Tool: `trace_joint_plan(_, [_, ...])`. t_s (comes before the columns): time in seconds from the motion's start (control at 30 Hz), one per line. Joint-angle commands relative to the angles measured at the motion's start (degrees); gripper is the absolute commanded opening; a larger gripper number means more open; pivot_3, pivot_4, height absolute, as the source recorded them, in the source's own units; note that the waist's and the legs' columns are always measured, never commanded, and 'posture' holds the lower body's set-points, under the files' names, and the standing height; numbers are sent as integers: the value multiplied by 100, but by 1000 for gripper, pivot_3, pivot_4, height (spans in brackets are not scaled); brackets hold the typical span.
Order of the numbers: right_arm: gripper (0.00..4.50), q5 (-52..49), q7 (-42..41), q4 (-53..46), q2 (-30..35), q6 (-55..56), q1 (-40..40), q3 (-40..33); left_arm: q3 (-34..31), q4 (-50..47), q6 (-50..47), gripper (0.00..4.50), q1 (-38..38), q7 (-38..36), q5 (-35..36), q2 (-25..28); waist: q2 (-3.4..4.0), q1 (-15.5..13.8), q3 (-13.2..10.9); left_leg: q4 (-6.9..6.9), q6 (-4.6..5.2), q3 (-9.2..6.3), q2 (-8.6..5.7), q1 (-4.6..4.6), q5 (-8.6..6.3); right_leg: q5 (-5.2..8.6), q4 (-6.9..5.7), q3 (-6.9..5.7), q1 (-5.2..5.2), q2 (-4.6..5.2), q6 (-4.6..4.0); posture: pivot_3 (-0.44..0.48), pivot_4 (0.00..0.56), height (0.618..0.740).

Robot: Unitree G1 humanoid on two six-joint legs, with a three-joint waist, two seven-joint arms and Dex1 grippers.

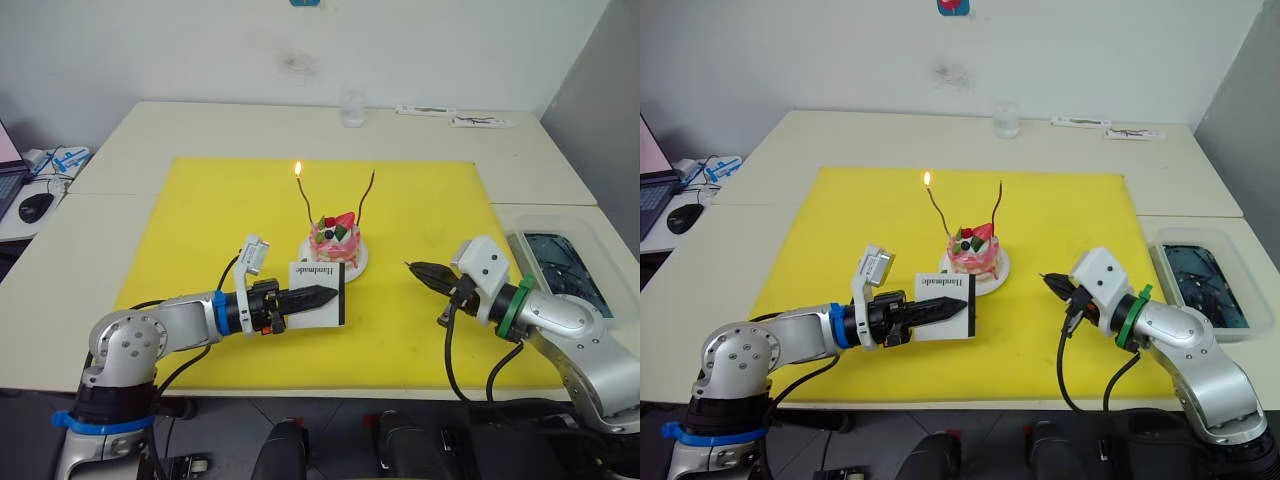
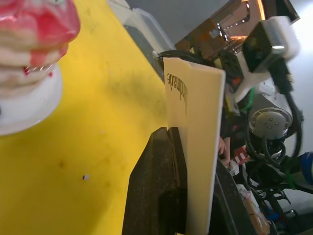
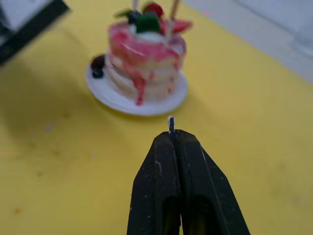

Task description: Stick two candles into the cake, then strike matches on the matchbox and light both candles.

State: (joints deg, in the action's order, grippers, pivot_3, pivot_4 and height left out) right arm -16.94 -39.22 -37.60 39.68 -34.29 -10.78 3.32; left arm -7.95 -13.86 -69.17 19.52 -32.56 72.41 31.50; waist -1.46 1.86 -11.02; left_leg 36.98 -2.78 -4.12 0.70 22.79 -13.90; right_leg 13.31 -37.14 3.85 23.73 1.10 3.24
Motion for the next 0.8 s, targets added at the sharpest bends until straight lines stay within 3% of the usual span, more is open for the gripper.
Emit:
trace_joint_plan(0.03, [36,128,-356,-351,251,313,-221,297,39,28,-54,0,171,23,116,-103,0,1,0,0,0,-2,0,1,0,0,1,-2,0,0,1,0,150,740])
trace_joint_plan(0.37, [36,783,-504,-153,187,818,-802,1161,123,172,-136,0,360,60,36,-261,-1,-1,0,-1,0,-5,0,2,0,-6,1,-5,1,1,10,0,150,740])
trace_joint_plan(0.8, [36,1225,-542,139,16,1134,-938,1385,107,177,-188,0,379,24,-10,-250,0,-3,0,0,-1,-6,0,2,0,-6,0,-6,1,1,9,0,150,740])
